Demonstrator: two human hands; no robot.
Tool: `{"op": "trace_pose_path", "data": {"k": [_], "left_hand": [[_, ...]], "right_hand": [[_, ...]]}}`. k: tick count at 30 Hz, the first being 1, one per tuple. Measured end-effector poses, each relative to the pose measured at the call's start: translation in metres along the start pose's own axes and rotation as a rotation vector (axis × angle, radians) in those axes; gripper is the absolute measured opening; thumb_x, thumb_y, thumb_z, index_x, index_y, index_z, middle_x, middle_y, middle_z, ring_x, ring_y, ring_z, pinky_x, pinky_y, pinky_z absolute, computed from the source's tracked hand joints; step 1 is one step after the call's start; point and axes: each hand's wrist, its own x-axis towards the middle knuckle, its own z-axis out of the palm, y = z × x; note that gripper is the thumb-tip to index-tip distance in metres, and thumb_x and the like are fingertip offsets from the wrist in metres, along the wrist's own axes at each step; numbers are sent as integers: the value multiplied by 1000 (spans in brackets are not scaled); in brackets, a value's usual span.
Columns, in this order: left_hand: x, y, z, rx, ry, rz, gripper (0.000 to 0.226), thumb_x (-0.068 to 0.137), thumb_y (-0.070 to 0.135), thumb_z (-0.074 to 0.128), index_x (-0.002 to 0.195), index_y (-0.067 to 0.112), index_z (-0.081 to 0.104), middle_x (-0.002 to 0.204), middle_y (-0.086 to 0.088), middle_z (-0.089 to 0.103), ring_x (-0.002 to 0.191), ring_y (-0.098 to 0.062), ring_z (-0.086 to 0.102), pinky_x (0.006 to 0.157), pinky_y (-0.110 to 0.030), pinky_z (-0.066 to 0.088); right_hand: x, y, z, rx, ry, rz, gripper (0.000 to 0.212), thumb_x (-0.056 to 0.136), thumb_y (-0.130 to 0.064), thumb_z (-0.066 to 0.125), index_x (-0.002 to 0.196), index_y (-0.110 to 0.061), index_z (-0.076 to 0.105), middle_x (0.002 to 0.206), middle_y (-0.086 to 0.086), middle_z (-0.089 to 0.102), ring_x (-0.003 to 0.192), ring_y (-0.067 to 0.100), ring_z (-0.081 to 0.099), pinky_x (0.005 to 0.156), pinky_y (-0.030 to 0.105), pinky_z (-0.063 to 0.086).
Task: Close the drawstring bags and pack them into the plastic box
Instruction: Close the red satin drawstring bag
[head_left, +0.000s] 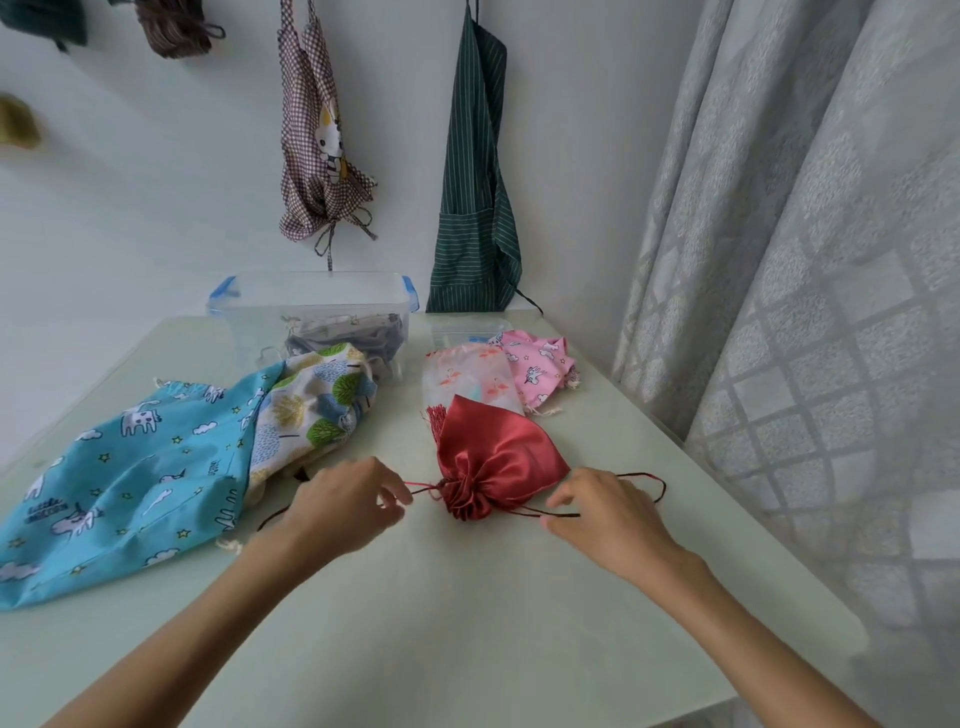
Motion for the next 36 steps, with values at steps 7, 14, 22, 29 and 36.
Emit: {"op": "trace_pose_path", "data": {"k": [7,14,22,29,36], "left_hand": [[18,25,28,-652,-191,-283,16,97,16,40,93,10,54,85,-7,56,64,-15,52,47,-20,32],[42,31,37,-1181,101,-489,26,94,22,54,109,5,65,91,-5,59,62,-7,56,33,-13,28],[55,18,10,-1712,206,-304,14,94,17,56,98,9,67,93,-3,72,84,-9,68,76,-20,55],[104,1,-47,-1898,394,-203,12,93,8,55,95,1,65,92,-10,70,66,-7,71,72,-18,57],[126,-16,-112,-1858,599,-51,11,92,11,58,95,4,65,84,-7,73,74,-11,72,73,-19,58]], "right_hand": [[13,-21,26,-3,85,-51,19,91,-34,56,98,-24,70,101,-3,69,98,23,63,74,30,44],[9,-14,19,148,126,-94,15,89,-36,60,93,-27,71,84,-7,72,80,14,66,71,28,48],[45,-8,7,441,200,-79,14,87,-30,63,78,-21,70,65,-8,66,61,8,58,67,30,48],[119,-45,-21,495,427,-121,15,89,-21,62,84,-13,74,73,-2,71,63,11,59,60,16,44],[175,-82,-53,500,809,-311,16,90,-21,62,96,-11,73,82,0,68,67,11,61,61,19,49]]}}
